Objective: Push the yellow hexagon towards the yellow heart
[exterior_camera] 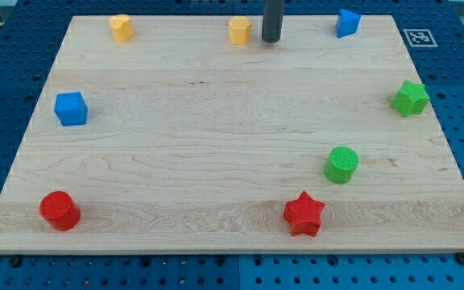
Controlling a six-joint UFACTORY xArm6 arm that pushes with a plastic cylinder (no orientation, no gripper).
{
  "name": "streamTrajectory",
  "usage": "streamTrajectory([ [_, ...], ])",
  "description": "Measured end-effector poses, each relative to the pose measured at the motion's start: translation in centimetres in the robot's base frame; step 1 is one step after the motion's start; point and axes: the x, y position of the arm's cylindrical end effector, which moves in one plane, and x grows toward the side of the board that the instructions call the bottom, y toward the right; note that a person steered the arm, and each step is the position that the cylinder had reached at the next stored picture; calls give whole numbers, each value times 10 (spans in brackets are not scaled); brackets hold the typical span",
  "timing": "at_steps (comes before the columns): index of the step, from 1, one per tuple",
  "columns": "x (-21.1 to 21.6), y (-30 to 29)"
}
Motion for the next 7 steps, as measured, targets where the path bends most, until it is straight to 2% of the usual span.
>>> streamTrajectory([
  [1,-10,-42],
  [2,1,-84],
  [4,6,-124],
  [5,6,-113],
  [7,44,-111],
])
